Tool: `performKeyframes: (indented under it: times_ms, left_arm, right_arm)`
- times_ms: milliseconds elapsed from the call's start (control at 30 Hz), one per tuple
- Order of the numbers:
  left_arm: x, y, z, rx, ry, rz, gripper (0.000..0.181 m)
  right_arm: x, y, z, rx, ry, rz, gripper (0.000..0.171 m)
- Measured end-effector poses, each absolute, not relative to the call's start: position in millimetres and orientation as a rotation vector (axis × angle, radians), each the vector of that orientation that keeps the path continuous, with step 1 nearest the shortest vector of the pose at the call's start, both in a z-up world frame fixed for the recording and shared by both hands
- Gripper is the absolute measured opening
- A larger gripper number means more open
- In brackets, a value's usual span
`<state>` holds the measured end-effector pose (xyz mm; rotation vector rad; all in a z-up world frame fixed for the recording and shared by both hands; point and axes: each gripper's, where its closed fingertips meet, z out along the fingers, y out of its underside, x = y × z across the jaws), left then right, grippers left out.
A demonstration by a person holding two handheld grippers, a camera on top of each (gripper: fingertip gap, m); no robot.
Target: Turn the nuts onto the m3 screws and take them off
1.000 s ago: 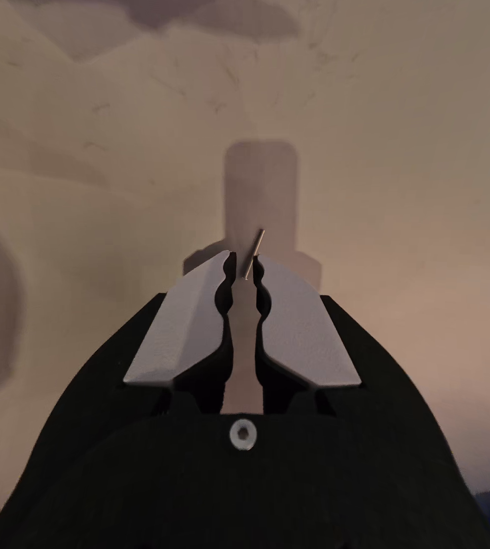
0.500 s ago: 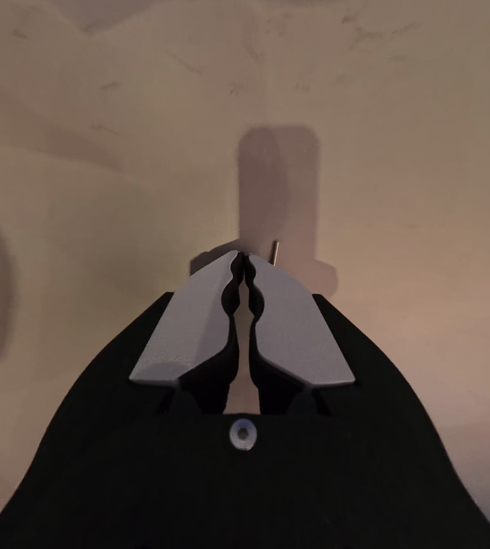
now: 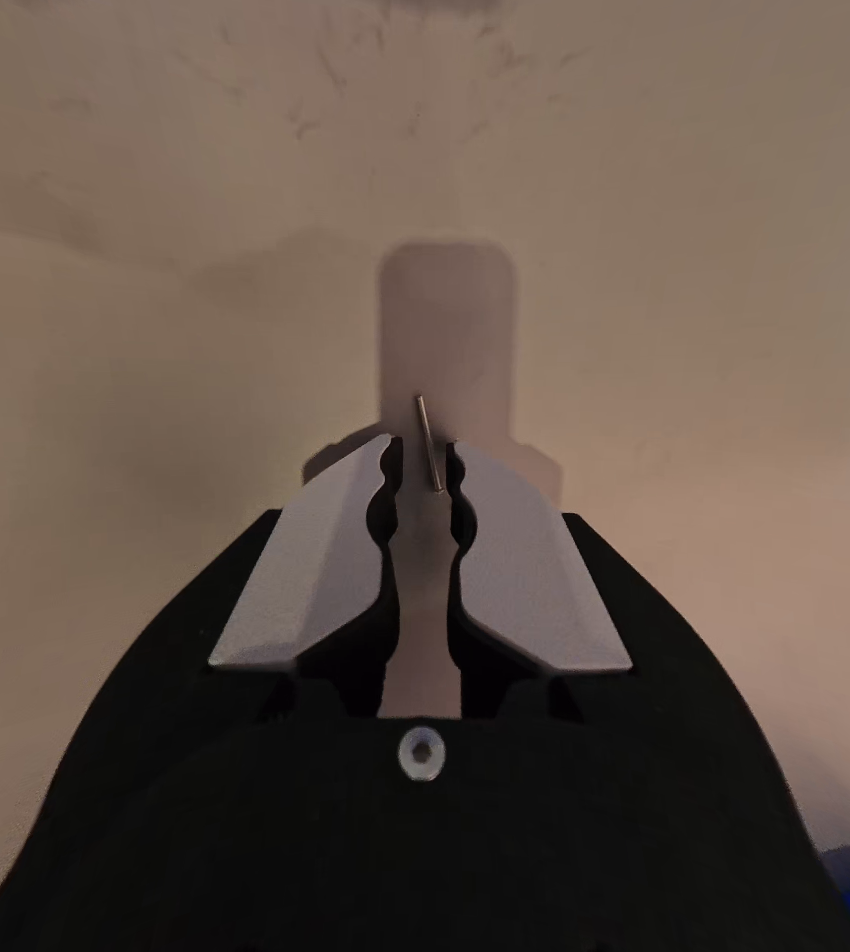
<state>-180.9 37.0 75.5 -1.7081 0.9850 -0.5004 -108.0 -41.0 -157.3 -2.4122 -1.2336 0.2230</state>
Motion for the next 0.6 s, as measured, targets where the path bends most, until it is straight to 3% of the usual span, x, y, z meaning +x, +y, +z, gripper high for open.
performKeyframes:
  times_ms: [133,367,600]
  left_arm:
    - [-180.1,37.8,75.1,-1.707,0.984,-0.506,0.065]
    - [-175.3,38.4,68.1,-1.719,0.999,-0.517,0.065]
    - [-163.6,34.7,67.0,-1.701,0.981,-0.687,0.067]
  right_arm:
    - [-106.4,-41.3,-159.8,-2.401,-1.269,0.246,0.003]
    - [-110.4,-44.3,-156.8,-2.363,-1.306,0.28,0.003]
    - [-107.7,-31.9,-82.6,-2.169,-1.004,0.623,0.002]
